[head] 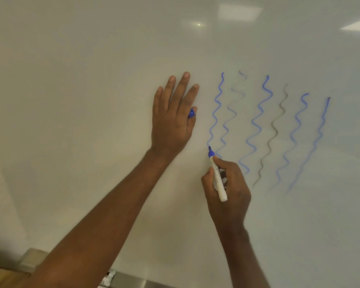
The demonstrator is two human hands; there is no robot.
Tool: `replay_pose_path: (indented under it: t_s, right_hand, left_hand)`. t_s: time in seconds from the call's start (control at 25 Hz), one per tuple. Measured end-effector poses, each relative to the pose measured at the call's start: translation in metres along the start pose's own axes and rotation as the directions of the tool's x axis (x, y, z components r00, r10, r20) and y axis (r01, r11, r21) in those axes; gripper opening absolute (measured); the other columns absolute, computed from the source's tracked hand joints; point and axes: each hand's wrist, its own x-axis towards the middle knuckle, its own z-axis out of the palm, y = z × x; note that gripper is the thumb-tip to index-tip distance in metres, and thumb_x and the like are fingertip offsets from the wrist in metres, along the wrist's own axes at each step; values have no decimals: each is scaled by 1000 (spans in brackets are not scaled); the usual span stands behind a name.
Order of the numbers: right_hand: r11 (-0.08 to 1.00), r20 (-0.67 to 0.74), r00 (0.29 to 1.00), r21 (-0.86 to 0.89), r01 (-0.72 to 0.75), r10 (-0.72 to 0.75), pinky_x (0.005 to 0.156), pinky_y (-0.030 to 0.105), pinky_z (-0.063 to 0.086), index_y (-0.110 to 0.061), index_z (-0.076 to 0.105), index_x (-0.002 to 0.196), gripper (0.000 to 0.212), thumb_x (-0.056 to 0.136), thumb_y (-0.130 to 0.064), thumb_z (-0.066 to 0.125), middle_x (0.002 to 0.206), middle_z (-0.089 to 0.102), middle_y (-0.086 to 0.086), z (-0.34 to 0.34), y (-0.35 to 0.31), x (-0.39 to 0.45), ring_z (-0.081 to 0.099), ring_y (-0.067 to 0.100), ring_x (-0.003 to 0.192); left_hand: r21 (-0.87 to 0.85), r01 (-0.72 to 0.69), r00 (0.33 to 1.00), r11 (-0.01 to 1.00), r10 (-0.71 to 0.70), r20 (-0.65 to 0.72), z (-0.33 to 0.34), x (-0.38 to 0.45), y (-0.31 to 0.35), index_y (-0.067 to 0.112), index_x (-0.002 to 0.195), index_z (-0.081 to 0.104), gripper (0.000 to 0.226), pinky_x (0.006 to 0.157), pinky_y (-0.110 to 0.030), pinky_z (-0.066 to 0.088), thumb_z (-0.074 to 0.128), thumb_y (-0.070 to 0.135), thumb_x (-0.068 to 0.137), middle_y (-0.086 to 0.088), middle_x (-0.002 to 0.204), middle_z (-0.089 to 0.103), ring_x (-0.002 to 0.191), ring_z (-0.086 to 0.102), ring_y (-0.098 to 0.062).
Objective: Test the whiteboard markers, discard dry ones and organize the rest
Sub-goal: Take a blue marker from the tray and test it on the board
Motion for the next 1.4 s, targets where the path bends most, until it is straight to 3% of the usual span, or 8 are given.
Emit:
replay_pose_path:
  t_s: [0.28, 0.4, 0.6, 0.72, 0.84, 1.0, 1.16, 1.4]
  right_hand:
    - [998, 110, 993, -47, -41, 46, 57, 33, 50, -28, 68, 104, 23, 85, -16, 74, 77, 59, -9, -8, 9, -29, 57, 10, 64]
    - [976, 225, 950, -38, -215, 218, 60, 30, 51, -37, 64, 100, 25, 85, -20, 74, 79, 62, -12, -25, 11, -46, 62, 9, 70]
    - [907, 369, 851, 46, -418, 373, 58, 18, 47, -43, 62, 99, 31, 90, -15, 71, 85, 67, -15, -52, 19, -85, 64, 9, 70]
    - [827, 370, 821, 198, -526, 434, 54, 23, 45, -33, 67, 102, 29, 93, -5, 69, 75, 65, -4, -72, 20, -98, 57, 15, 61]
    - [779, 387, 815, 298, -552, 430, 58, 22, 46, -32, 70, 100, 21, 91, -13, 71, 82, 67, 0, -95, 13, -112, 60, 19, 66]
    - [764, 452, 805, 335, -552, 384, 64, 22, 54, -32, 71, 106, 18, 88, -33, 66, 91, 72, 2, -128, 4, -137, 68, 21, 73]
    - [816, 542, 790, 292, -499, 289, 65, 25, 58, -37, 67, 113, 24, 91, -33, 57, 99, 74, -12, -153, 4, -161, 72, 16, 81]
    - [832, 582, 774, 280, -478, 249, 65, 21, 56, -33, 59, 112, 22, 91, -30, 62, 96, 68, -19, -183, 20, -168, 70, 14, 80]
  left_hand:
    - [-62, 43, 999, 997, -42, 28, -3, -4, 0, 12, 145, 53, 43, 122, -52, 24, 41, 31, 109, -12, 158, 42, 150, 33, -35]
    - [-269, 138, 990, 953, -130, 47, -8, -8, 4, 9, 138, 53, 38, 124, -51, 20, 41, 29, 108, -10, 153, 49, 151, 30, -31]
    - [-649, 425, 890, 631, -422, 173, -33, -58, 42, 5, 111, 51, 14, 115, -50, 34, 40, 13, 107, -3, 142, 56, 143, 42, -29]
    - [-713, 630, 704, 308, -614, 357, -62, -107, 85, 15, 109, 49, 20, 104, -38, 44, 35, 28, 108, -3, 133, 63, 125, 58, -22]
    - [-612, 788, 389, -71, -712, 584, -87, -155, 117, 16, 92, 52, 31, 88, -38, 50, 36, 38, 106, -5, 118, 71, 104, 65, -21]
    - [-358, 705, 1, -612, -504, 863, -117, -195, 136, 15, 94, 55, 34, 93, -46, 50, 36, 40, 108, -8, 126, 72, 110, 67, -30]
    - [-218, 524, -94, -823, -310, 946, -141, -207, 164, 13, 105, 55, 32, 100, -49, 48, 33, 36, 109, -13, 133, 68, 120, 66, -35]
    - [-214, 501, -126, -839, -315, 941, -151, -206, 202, 13, 103, 57, 32, 100, -46, 49, 33, 34, 109, -13, 133, 67, 119, 67, -34]
